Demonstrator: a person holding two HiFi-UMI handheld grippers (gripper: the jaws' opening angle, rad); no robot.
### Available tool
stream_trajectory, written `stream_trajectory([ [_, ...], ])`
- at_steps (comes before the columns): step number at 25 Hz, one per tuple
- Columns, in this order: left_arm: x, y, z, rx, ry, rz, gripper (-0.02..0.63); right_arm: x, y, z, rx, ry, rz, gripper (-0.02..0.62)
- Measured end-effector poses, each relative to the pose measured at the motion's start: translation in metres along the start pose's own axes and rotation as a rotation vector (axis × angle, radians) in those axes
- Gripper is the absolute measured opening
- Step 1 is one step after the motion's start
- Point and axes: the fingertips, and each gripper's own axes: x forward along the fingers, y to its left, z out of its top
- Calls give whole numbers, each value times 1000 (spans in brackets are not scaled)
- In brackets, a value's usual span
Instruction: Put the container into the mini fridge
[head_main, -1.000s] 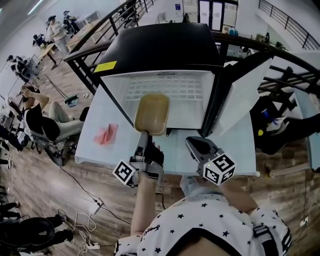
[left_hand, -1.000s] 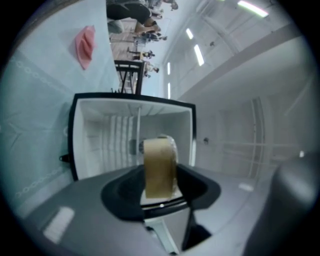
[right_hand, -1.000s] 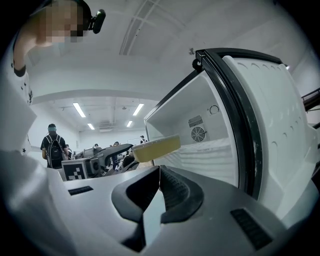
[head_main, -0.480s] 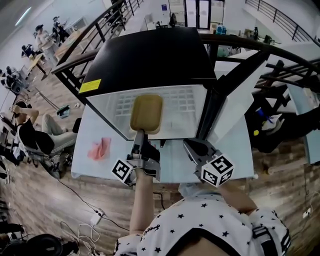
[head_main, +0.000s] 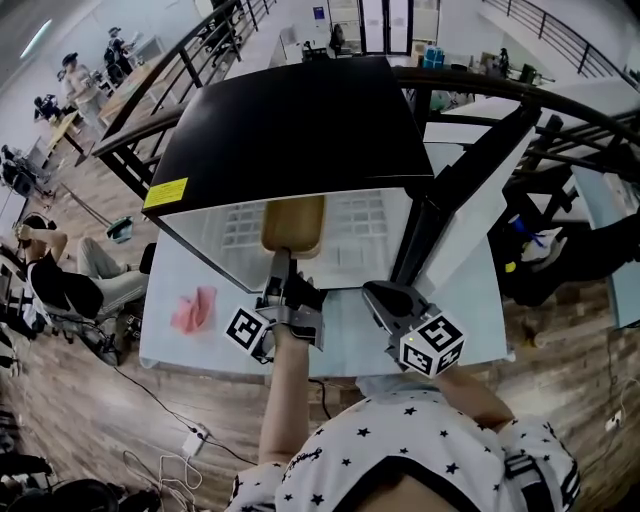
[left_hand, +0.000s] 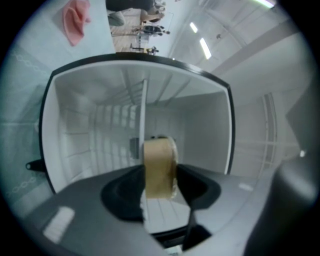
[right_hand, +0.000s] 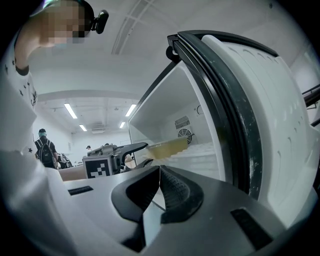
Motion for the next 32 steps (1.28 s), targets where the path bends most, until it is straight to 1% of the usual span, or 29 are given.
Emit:
stream_trajectory([
  [13, 24, 7, 7, 3, -34, 16, 202, 9, -5, -2, 3, 11, 15, 21],
  [20, 27, 8, 7, 6, -45, 13, 204, 7, -10, -4, 5, 16, 16, 20],
  [22, 26, 5, 6, 21, -46, 5, 204, 7, -9, -5, 7, 18, 21, 20],
  [23, 25, 3, 6, 35, -44, -2, 220, 6, -8, -5, 8, 20, 24, 20],
  [24, 24, 0, 5, 48, -41, -9, 275, 5, -7, -5, 8, 23, 28, 20],
  [25, 22, -1, 4, 57, -38, -13, 308, 5, -6, -6, 9, 25, 32, 20],
  [32, 2, -2, -5, 84, -9, -11, 318, -1, 4, -10, 7, 36, 61, 20],
])
